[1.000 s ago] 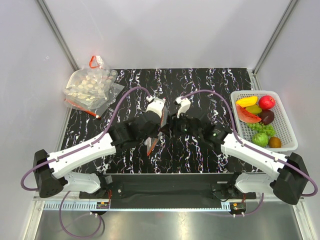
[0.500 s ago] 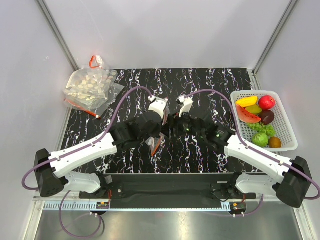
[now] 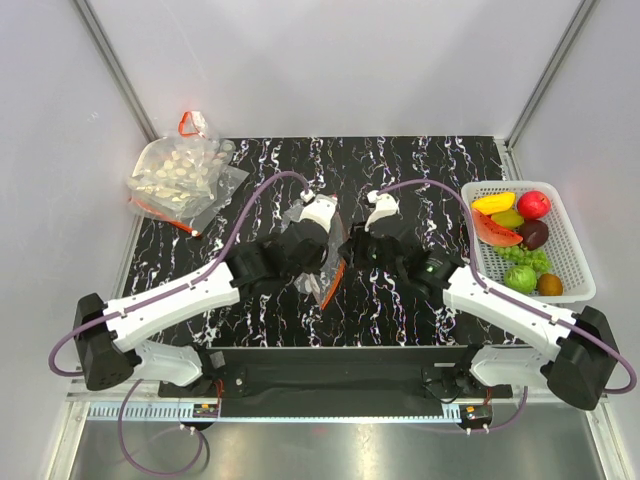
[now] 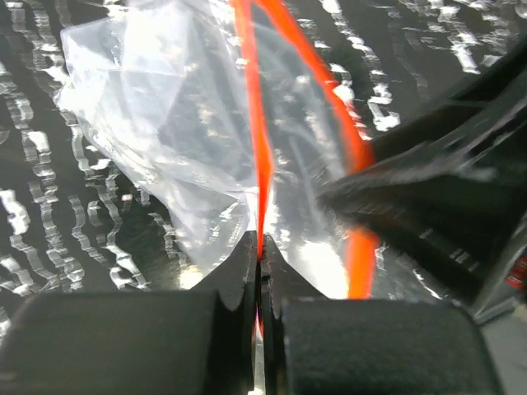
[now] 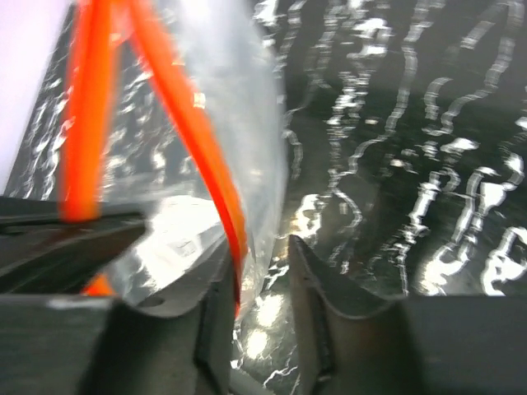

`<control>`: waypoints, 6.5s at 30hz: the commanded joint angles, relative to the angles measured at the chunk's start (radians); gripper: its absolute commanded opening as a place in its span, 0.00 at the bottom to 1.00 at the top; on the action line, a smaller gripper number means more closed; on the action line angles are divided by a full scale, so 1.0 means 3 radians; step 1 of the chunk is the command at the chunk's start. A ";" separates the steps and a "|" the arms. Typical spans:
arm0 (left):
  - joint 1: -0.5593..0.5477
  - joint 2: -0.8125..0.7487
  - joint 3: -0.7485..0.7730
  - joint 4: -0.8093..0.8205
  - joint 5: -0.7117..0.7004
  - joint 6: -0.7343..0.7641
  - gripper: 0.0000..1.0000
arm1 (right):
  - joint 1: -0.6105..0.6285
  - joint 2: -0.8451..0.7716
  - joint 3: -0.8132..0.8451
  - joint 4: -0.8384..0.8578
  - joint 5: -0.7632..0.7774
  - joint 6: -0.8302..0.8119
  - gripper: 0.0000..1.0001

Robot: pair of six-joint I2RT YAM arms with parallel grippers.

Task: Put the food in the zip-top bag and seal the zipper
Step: Open the zipper of the food storage bag, then pick up the fake fruit from the bin, then place the fake fruit in the zipper food storage bag, then adjust the zipper food storage bag at the center of the board.

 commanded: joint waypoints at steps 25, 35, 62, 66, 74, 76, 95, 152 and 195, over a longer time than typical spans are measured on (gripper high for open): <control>-0.0020 0.1147 0.1391 -0.1044 -0.0570 0.0248 0.00 | -0.0718 0.0463 -0.0541 0.0527 -0.0232 0.0305 0.54; 0.0204 0.1596 0.1462 -0.0486 -0.0207 0.0361 0.00 | -0.0896 -0.0364 -0.0459 -0.0030 -0.0225 0.0044 0.72; 0.0399 0.1515 0.1196 -0.0067 0.0095 0.0264 0.00 | -0.3689 0.0288 0.0630 -0.1258 0.0254 0.1184 1.00; 0.0348 0.1551 0.1267 -0.0092 0.0156 0.0264 0.00 | -0.3821 0.0605 0.0748 -0.1166 0.0157 0.1603 1.00; 0.0307 0.1607 0.1349 -0.0164 0.0126 0.0254 0.00 | -0.4067 0.1265 0.0876 -0.1048 0.0085 0.1997 1.00; 0.0302 0.1617 0.1375 -0.0174 0.0131 0.0249 0.00 | -0.4077 0.1342 0.0845 -0.1002 0.0131 0.2064 0.99; 0.0210 0.1806 0.1784 -0.0491 -0.0007 0.0335 0.00 | -0.4154 0.1078 0.0676 -0.0721 0.0341 0.1640 0.14; 0.0128 0.1745 0.2285 -0.0313 0.2099 -0.0022 0.00 | -0.1817 -0.0186 -0.0847 0.1544 -0.1715 0.0510 0.16; 0.0496 0.1428 0.1850 -0.0409 0.1322 0.0085 0.00 | -0.1817 -0.1138 -0.0316 -0.0925 -0.0948 -0.0263 0.53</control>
